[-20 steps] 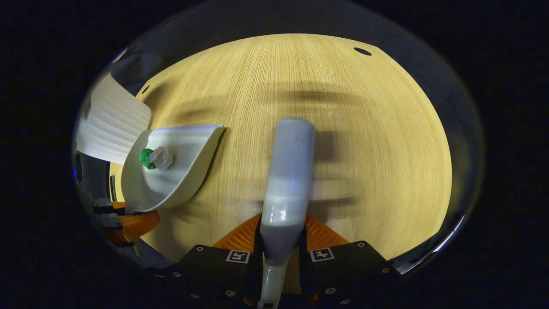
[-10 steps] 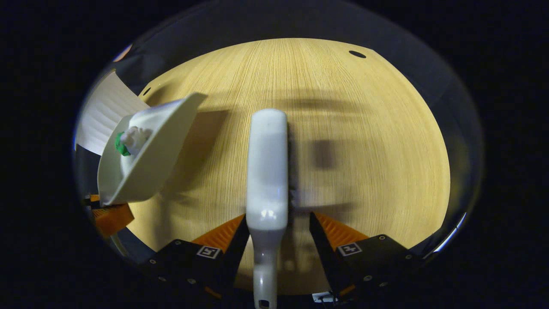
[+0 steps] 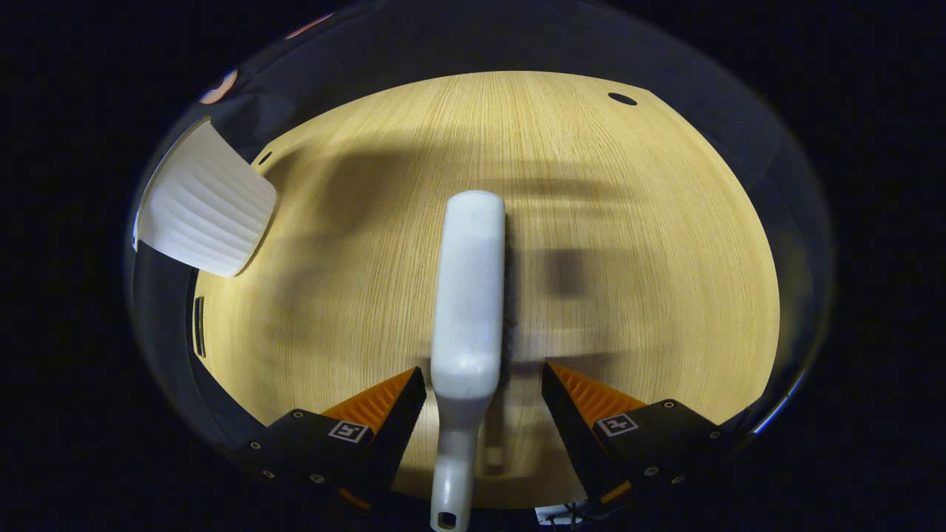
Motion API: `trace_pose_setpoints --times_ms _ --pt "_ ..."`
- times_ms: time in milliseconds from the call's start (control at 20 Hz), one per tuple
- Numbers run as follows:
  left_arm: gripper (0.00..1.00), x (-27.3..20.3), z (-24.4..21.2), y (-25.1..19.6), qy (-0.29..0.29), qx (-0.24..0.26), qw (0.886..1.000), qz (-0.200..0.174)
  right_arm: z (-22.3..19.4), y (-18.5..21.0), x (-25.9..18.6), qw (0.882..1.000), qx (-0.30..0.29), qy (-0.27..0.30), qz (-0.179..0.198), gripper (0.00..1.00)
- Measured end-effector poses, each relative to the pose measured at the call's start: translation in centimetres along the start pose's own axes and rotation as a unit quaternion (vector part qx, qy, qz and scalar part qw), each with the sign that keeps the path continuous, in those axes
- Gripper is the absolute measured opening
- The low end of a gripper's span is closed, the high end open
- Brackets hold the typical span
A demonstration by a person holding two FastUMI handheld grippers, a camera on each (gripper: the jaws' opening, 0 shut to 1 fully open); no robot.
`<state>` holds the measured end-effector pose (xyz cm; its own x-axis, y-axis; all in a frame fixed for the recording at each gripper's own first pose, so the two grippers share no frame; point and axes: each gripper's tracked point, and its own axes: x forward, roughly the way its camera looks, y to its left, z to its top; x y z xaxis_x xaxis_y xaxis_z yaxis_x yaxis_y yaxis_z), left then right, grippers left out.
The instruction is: Pick up the small broom and dustpan from the desktop, sweep the trash into the dustpan with the broom, and then empty the trash into the garbage bin.
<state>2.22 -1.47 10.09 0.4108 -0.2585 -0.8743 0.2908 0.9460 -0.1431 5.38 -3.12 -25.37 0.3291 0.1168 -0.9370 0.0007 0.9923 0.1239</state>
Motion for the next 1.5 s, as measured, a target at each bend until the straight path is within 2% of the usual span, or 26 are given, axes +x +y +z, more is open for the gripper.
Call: trace_pose_setpoints --times_ms 150,300,400,550,650,850,950,1000,1100,1200,1250,1300,1350,1450,1500 --pt "0.30 -3.5 0.6 8.1 0.005 -0.007 0.998 0.056 0.3 0.1 -0.4 1.000 0.001 -0.010 0.003 0.96" --pt "0.30 -5.3 -1.8 17.5 0.051 -0.012 0.990 0.128 0.5 -0.4 -0.8 1.000 0.014 -0.014 0.001 0.96" --pt "0.30 -6.1 -3.5 21.5 0.096 0.011 0.981 0.167 0.6 -0.7 -0.9 1.000 0.021 -0.015 -0.002 0.96" --pt "0.30 -7.1 -2.3 26.0 0.122 0.068 0.965 0.222 0.9 -1.2 -1.0 0.999 0.029 -0.015 -0.006 0.96" --pt "0.30 -8.2 -1.3 27.3 0.141 0.124 0.947 0.260 0.8 -1.2 -0.9 1.000 0.027 -0.014 -0.007 0.96" --pt "0.30 -9.7 -0.8 29.1 0.174 0.216 0.910 0.310 0.8 -1.2 -0.9 1.000 0.025 -0.012 -0.009 0.96" --pt "0.30 -10.5 -0.7 29.8 0.189 0.263 0.882 0.342 0.7 -1.3 -0.9 1.000 0.026 -0.011 -0.010 0.96" --pt "0.30 -11.3 -0.7 30.1 0.198 0.295 0.861 0.365 0.8 -1.4 -0.9 1.000 0.027 -0.011 -0.009 0.96" --pt "0.30 -12.1 -0.7 30.4 0.202 0.343 0.829 0.393 1.0 -1.5 -0.9 1.000 0.028 -0.011 -0.009 0.96" --pt "0.30 -11.7 -1.1 31.4 0.199 0.369 0.812 0.407 0.9 -1.4 -0.7 1.000 0.027 -0.009 -0.008 0.95" --pt "0.30 -12.0 -0.9 31.7 0.200 0.389 0.798 0.415 0.8 -1.3 -0.6 1.000 0.025 -0.007 -0.007 0.95" --pt "0.30 -11.9 -0.8 31.9 0.193 0.394 0.795 0.419 0.9 -1.2 -0.7 1.000 0.024 -0.008 -0.006 0.96" --pt "0.29 -11.6 -0.9 31.5 0.182 0.374 0.810 0.414 0.9 -1.0 -0.7 1.000 0.023 -0.008 -0.003 0.96" --pt "0.29 -10.4 -2.2 30.3 0.144 0.291 0.869 0.374 1.2 -0.9 -1.0 1.000 0.025 -0.014 0.001 0.96" --pt "0.30 -9.7 -3.0 29.2 0.122 0.252 0.892 0.356 1.2 -1.0 -1.0 1.000 0.025 -0.014 0.000 0.96"
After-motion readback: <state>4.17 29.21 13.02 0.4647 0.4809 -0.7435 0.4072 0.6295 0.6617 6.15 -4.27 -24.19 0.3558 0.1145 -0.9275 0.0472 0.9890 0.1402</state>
